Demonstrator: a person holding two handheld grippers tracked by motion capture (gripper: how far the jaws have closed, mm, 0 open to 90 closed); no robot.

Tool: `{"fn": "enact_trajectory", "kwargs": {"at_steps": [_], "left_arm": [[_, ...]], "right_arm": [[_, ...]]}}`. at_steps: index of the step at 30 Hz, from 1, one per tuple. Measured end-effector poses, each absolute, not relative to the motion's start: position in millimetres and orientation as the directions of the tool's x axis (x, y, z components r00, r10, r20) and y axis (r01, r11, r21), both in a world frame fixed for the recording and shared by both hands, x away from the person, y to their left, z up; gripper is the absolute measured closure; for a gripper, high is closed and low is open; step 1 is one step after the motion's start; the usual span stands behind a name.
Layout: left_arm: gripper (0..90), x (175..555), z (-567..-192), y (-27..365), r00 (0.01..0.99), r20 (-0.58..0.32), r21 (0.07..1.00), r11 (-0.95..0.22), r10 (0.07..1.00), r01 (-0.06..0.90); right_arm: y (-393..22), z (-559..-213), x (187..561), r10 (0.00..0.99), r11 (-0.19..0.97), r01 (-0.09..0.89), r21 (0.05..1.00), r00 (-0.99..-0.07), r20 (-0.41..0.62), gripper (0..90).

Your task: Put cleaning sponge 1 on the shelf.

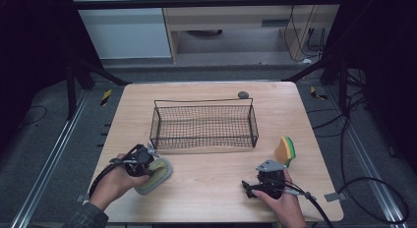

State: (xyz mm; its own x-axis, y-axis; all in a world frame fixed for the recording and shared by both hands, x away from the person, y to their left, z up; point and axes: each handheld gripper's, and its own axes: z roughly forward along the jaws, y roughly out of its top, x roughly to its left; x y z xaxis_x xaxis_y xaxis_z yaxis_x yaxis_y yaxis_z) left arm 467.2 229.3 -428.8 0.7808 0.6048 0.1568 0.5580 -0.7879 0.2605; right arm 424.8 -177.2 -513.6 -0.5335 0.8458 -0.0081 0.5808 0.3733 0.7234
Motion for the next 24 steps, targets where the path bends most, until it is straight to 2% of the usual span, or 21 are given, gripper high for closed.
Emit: {"fn": "enact_trajectory", "kwargs": {"at_steps": [6,7,24], "left_arm": [[71.0,464,-418,229,0.804,0.186,0.277,-0.815,0.565,0.509],[71.0,463,-411,228,0.815,0.214,0.277,-0.833,0.539,0.479],[71.2,473,-349,219,0.842,0.345,0.29,-0.901,0.414,0.324]], "right_arm": [[-177,-514,425,0.845,0.374,0.581,0.723,-0.534,-0.008,0.9],[-177,-514,425,0.845,0.373,0.581,0.723,-0.534,-0.008,0.9],[-177,-514,425,0.844,0.374,0.58,0.723,-0.536,-0.007,0.8]]}}
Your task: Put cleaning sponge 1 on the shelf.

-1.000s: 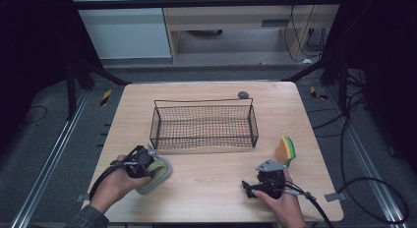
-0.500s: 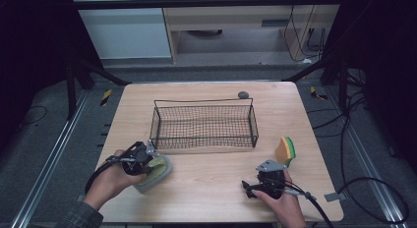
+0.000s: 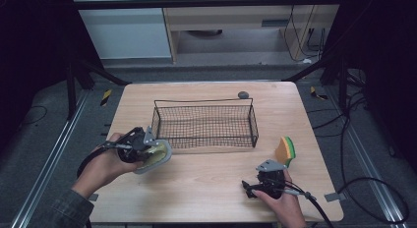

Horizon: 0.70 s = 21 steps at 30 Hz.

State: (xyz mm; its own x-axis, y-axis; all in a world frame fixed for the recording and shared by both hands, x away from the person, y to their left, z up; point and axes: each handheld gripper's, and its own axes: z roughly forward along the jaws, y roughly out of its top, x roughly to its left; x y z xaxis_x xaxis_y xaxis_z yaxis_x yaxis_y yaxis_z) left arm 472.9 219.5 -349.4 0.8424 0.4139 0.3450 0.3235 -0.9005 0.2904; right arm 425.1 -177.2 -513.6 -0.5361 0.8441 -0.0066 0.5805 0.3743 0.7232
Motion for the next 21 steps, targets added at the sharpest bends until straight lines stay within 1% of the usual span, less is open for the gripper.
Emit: {"fn": "enact_trajectory", "kwargs": {"at_steps": [3,4,5,8,11,17,21], "left_arm": [[71.2,479,-337,214,0.847,0.397,0.276,-0.926,0.353,0.257],[71.2,479,-337,214,0.847,0.397,0.276,-0.926,0.353,0.257],[71.2,482,-333,212,0.843,0.42,0.271,-0.933,0.335,0.236],[71.2,487,-327,209,0.839,0.436,0.278,-0.935,0.327,0.22],[71.2,493,-322,204,0.831,0.468,0.261,-0.945,0.301,0.196],[71.3,505,-317,193,0.811,0.512,0.278,-0.948,0.282,0.154],[71.3,510,-318,190,0.808,0.523,0.281,-0.95,0.271,0.137]], "right_arm": [[-177,-514,425,0.844,0.374,0.58,0.723,-0.536,-0.007,0.8],[-177,-514,425,0.844,0.374,0.58,0.723,-0.536,-0.007,0.8],[-177,-514,425,0.844,0.374,0.581,0.723,-0.536,-0.006,0.8],[-177,-514,425,0.845,0.375,0.581,0.722,-0.535,-0.008,0.8],[-177,-513,425,0.846,0.369,0.586,0.721,-0.533,0.0,0.8],[-177,-514,426,0.845,0.373,0.583,0.722,-0.535,-0.005,0.8],[-177,-514,426,0.846,0.372,0.583,0.723,-0.534,-0.005,0.8]]}}
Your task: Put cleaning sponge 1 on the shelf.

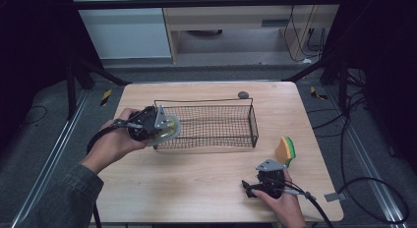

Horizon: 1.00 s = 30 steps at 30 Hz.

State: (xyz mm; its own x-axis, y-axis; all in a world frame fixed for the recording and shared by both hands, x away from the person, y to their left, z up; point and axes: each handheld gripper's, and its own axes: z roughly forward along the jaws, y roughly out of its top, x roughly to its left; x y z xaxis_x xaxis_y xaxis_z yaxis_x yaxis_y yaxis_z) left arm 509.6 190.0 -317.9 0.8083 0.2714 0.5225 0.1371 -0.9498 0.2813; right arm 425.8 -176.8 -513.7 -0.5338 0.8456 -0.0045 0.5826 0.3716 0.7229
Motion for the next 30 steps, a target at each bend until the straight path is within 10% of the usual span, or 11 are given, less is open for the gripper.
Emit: {"fn": "enact_trajectory", "kwargs": {"at_steps": [30], "left_arm": [[71.3,541,-307,176,0.785,0.581,0.271,-0.961,0.216,0.064]], "right_arm": [[-177,-514,426,0.849,0.37,0.584,0.722,-0.528,-0.008,0.8]]}}
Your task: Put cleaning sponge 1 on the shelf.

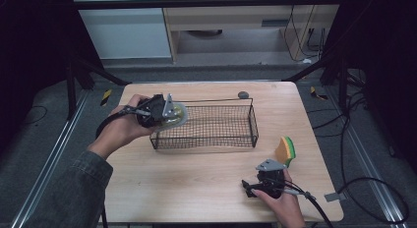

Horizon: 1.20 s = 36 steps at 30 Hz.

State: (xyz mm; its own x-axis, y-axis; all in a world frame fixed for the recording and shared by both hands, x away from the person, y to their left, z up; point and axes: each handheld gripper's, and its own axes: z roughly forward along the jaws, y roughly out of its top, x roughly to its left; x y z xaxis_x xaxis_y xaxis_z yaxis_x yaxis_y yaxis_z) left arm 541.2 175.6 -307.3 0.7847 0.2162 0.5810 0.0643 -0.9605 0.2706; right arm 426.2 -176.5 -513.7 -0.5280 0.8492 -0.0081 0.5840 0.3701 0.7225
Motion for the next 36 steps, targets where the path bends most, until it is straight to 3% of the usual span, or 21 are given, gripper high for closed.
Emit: {"fn": "enact_trajectory", "kwargs": {"at_steps": [36], "left_arm": [[71.2,561,-324,161,0.788,0.583,0.255,-0.966,0.196,0.052]], "right_arm": [[-177,-514,427,0.847,0.373,0.582,0.723,-0.531,-0.01,0.8]]}}
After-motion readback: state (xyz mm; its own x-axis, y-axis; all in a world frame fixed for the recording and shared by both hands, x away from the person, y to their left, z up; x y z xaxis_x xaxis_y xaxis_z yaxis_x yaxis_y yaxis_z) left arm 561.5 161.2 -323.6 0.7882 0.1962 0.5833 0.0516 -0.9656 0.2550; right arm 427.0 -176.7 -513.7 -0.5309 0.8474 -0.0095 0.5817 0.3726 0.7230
